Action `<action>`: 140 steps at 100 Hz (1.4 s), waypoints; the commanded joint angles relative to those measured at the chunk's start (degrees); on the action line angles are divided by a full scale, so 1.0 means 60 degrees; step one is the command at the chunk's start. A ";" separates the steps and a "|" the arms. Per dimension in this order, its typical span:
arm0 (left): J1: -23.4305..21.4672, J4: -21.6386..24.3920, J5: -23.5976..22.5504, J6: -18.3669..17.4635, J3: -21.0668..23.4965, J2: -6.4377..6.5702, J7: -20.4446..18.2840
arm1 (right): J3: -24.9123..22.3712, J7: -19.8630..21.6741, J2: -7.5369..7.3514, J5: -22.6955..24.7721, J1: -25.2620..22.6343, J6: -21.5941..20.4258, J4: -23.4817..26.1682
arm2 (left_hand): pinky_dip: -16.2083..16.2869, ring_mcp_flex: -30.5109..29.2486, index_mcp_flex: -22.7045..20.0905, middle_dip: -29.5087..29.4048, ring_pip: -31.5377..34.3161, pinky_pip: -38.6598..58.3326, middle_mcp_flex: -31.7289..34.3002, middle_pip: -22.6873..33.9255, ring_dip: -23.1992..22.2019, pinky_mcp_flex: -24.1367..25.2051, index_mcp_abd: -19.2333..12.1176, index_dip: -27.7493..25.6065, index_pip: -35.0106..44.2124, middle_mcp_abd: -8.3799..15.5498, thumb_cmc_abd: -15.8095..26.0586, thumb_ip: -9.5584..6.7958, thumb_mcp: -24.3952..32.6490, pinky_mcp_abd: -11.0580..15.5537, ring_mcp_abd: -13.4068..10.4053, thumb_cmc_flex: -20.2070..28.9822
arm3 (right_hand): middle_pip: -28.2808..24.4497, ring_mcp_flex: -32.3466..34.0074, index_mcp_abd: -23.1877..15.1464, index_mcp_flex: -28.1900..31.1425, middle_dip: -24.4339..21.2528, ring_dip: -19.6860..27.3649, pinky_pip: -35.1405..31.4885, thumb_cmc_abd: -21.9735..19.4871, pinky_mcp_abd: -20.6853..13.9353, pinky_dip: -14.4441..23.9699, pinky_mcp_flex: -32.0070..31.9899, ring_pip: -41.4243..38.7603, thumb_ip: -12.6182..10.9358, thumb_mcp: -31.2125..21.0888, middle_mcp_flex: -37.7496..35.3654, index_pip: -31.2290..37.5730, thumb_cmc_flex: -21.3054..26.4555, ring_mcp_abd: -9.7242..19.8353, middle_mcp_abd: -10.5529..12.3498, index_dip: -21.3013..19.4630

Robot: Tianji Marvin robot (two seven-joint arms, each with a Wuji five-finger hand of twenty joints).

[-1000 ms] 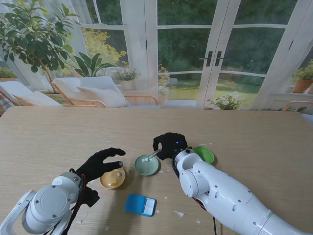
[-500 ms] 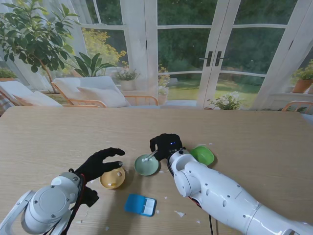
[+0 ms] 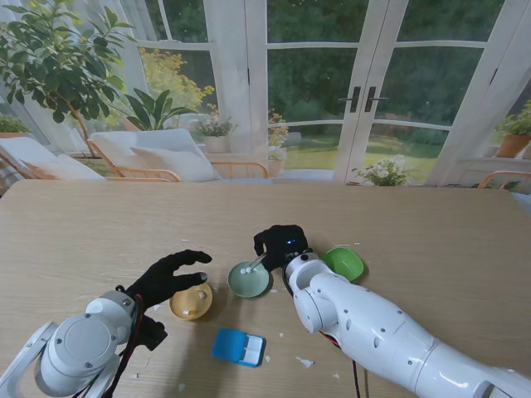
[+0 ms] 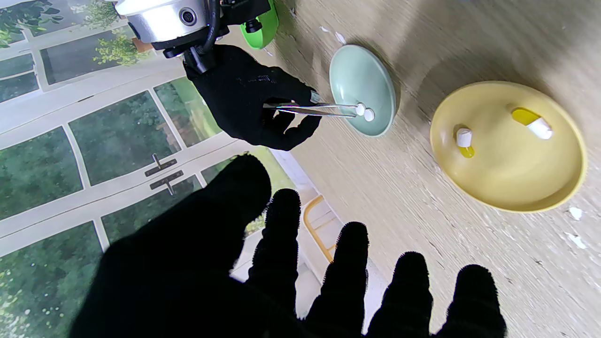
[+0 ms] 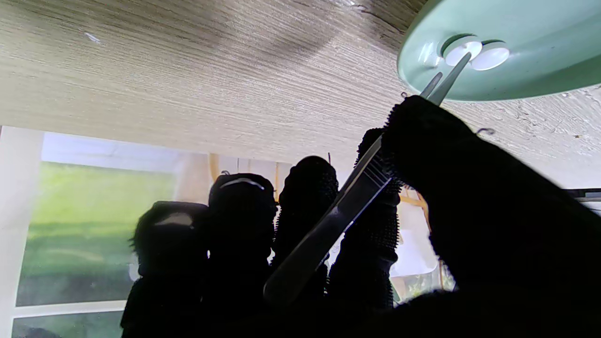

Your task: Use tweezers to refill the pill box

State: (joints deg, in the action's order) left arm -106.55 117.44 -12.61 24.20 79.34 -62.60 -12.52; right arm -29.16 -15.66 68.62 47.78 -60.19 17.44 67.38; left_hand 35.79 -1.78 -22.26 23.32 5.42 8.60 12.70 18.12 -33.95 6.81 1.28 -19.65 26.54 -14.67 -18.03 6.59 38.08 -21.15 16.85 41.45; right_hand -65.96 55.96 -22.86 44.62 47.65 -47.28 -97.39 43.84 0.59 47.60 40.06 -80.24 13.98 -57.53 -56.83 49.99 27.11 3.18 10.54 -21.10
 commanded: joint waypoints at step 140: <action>-0.0005 0.0035 0.0033 0.0045 0.0025 0.0006 -0.0220 | 0.0376 0.0135 0.0062 0.0186 0.0190 -0.0296 -0.0203 | -0.0085 0.0240 0.0131 -0.0031 -0.0129 -0.0200 -0.0054 0.0026 0.0104 -0.0058 -0.0488 0.0101 -0.0076 0.0386 0.0071 -0.0269 -0.0104 0.0295 -0.0311 0.0077 | -0.0227 0.0022 -0.0290 -0.0160 0.0112 -0.0078 -0.0602 0.0224 -0.0378 0.0047 -0.0051 -0.0166 0.0031 -0.0090 0.0109 0.0077 -0.0002 0.0176 0.0366 -0.0292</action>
State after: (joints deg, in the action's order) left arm -106.45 117.36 -12.58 24.25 79.42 -62.56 -12.87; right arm -27.04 -15.41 68.67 48.71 -58.93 15.52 66.28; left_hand 35.76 -1.77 -22.26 23.32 5.42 8.60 12.70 18.12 -33.51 6.81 0.77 -19.65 26.54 -14.67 -18.03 6.59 38.08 -21.14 16.34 41.45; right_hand -65.96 55.96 -22.88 43.90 47.68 -47.29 -97.40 43.52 0.02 47.60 40.06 -80.24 13.99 -57.51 -56.82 49.98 27.07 3.29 10.58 -21.80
